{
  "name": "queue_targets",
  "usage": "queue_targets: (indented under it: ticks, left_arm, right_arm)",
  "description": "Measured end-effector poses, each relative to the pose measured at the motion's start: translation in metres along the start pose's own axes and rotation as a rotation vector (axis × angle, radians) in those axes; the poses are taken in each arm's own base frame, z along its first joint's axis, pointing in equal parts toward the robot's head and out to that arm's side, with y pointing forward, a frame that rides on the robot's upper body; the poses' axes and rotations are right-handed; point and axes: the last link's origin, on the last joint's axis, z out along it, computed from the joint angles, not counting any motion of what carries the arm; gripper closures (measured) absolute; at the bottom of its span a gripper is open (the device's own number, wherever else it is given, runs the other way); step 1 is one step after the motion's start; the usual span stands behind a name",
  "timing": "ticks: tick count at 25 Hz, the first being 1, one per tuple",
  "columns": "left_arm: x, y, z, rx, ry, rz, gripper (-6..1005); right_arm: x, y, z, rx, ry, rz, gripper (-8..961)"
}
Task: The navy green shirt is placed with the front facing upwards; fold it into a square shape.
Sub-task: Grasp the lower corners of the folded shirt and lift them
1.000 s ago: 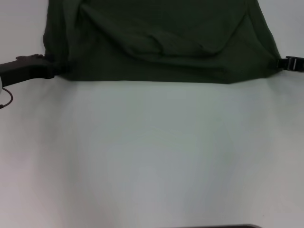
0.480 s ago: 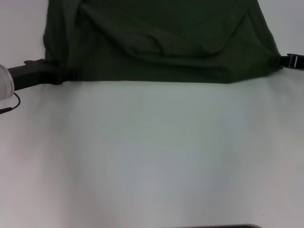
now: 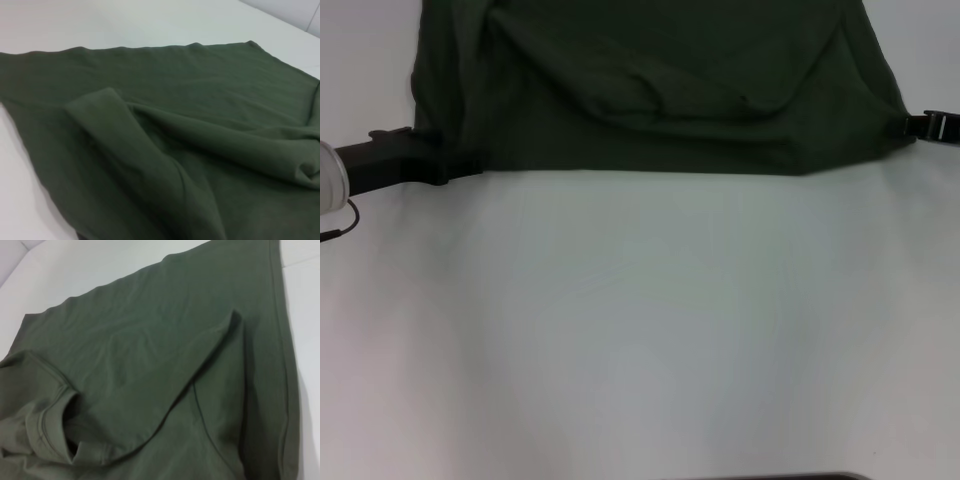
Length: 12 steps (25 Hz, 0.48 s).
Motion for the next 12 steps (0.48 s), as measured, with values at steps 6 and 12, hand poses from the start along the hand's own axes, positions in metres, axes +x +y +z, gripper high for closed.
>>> queue_targets:
  ticks: [6,12]
  left_arm:
    - [0.0009,-0.0021,-0.0011,0.006,0.000,0.014,189]
    - [-0.0030,-0.0004,-0.0022,-0.015,-0.031,0.048,189]
  right_arm:
    - [-0.0005,0.0001,0.0002,0.001,-0.001,-0.003,901]
    - [-0.0007,-0.0001,0.0000,0.001,-0.003,-0.001,901]
